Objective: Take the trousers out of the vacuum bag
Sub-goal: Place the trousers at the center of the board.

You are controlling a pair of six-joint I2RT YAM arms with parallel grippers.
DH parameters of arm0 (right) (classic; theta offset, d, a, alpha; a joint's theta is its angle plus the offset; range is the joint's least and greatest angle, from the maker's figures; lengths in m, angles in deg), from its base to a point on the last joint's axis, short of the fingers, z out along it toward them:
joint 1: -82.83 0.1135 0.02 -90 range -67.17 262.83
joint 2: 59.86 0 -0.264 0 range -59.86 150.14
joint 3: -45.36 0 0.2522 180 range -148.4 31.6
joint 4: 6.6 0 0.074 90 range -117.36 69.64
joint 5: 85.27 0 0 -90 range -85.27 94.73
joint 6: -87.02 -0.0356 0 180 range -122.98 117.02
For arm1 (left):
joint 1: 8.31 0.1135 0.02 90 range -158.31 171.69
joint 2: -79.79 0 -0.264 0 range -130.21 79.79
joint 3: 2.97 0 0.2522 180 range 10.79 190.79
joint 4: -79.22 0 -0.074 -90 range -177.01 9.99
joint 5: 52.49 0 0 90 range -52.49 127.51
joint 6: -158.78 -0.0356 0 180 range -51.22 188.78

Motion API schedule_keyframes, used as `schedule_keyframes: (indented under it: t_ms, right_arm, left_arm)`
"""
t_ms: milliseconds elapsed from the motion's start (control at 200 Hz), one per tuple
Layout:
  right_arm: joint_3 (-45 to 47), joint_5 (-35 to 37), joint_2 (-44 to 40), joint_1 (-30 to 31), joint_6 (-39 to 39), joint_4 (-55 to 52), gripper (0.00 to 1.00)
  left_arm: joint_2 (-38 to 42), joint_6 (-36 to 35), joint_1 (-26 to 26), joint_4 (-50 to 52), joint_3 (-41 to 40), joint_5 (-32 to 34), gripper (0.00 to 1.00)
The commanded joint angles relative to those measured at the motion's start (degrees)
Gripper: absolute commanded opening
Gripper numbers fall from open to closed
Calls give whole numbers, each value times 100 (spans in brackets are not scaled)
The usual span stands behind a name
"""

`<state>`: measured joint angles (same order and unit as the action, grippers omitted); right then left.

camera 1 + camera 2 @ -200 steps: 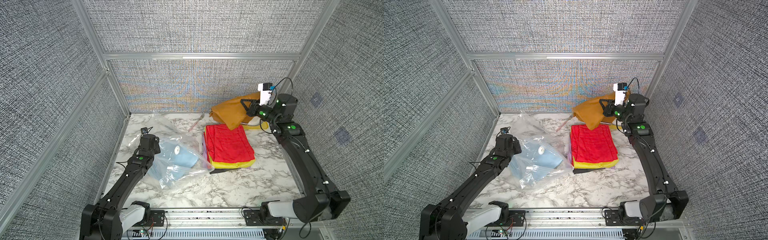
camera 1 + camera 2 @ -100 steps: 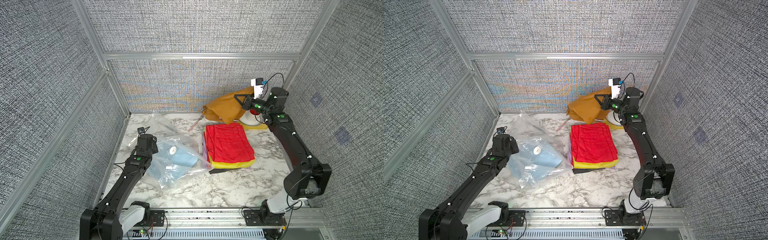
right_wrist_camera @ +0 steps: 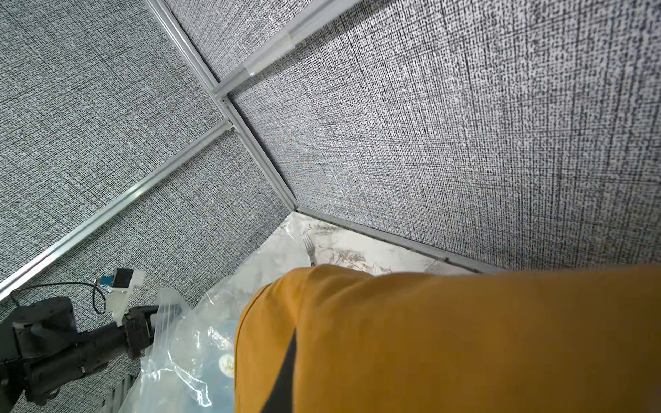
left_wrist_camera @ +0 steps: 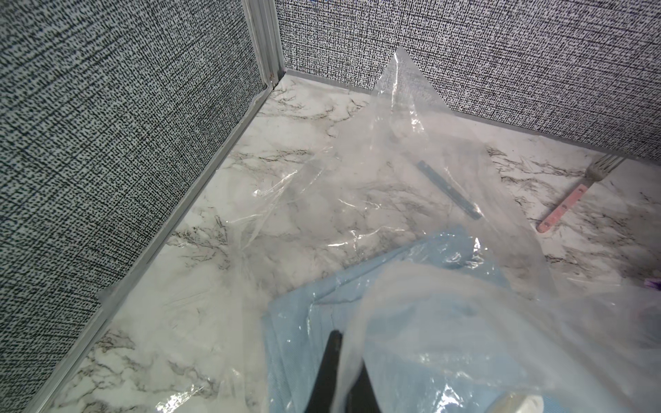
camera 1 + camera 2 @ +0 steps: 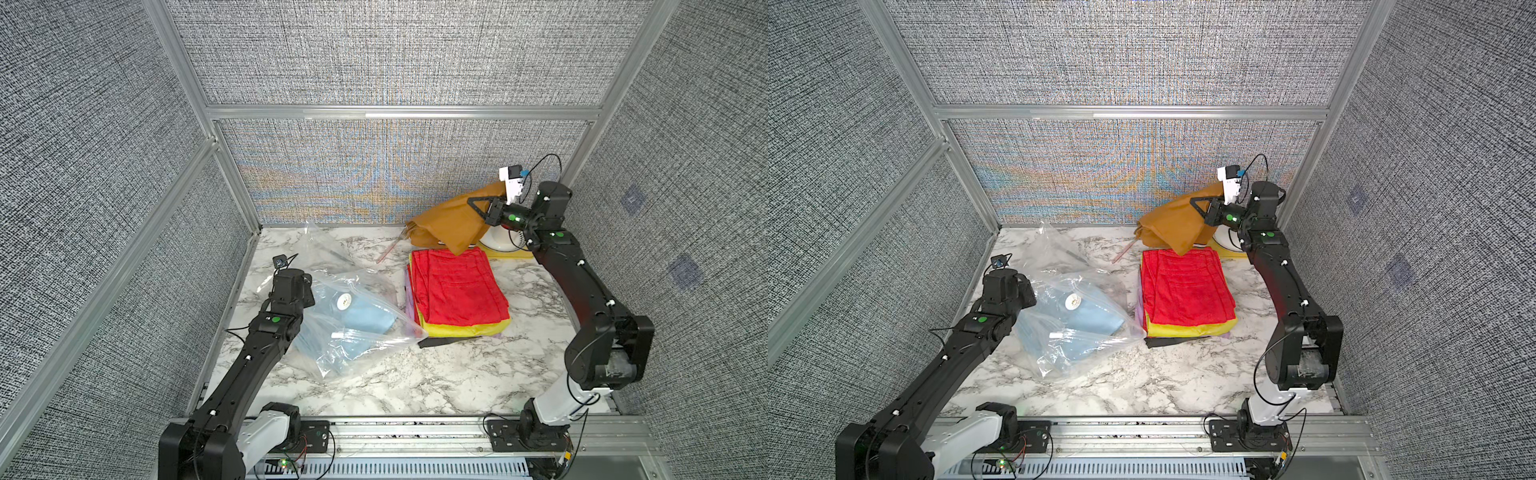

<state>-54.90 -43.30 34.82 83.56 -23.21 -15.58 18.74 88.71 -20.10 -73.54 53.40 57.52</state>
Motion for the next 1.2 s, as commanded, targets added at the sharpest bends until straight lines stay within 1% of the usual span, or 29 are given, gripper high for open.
schedule_keyframes:
  t_ms: [0,150,440,706,816,946,1196]
  right_arm:
    - [245,-119,-272,-10,145,584,0]
    - [782,-19,-681,-26,212,536,0]
    - [1636,38,-1272,-71,50,518,0]
    - [2320,206,-1813,-126,-466,461,0]
    - [2616,576,-2079,-118,-649,209,0]
    - [3024,1032,-2350,-126,-1124,-50,0]
    - [3980,1566,-2951,-40,-2223,85,0]
  left_arm:
    - [-3,-33,12,-38,23,111,0]
    - [6,-24,17,-38,23,100,0]
    - [6,-6,16,-38,26,47,0]
    - [70,-44,18,-84,-17,-41,0]
    - [-6,-57,14,-82,17,-148,0]
    - [-113,-76,16,-115,55,-259,0]
    - [-215,-130,14,-152,103,-417,0]
